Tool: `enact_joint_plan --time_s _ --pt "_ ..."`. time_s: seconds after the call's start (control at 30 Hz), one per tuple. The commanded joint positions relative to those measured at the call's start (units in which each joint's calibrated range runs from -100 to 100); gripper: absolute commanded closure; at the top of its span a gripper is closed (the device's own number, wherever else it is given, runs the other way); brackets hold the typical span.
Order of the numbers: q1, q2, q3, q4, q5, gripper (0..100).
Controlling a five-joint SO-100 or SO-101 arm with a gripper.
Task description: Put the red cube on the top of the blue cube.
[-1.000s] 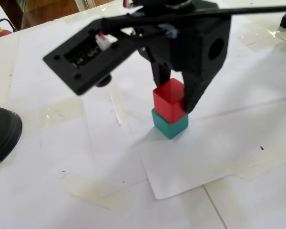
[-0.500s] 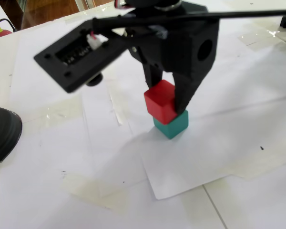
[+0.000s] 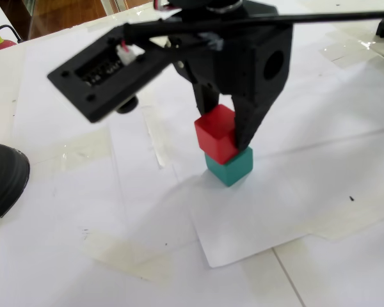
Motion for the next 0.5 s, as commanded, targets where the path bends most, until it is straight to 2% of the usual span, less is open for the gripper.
enact_joint_plan --time_s 0.0,0.2,0.47 --pt "0.5 -2.7 -3.9 0.3 -0.4 85" --pt "0.2 -2.7 -3.9 0.2 -0.4 84" --pt "-0.7 -2.9 -3.9 0.2 -1.3 71"
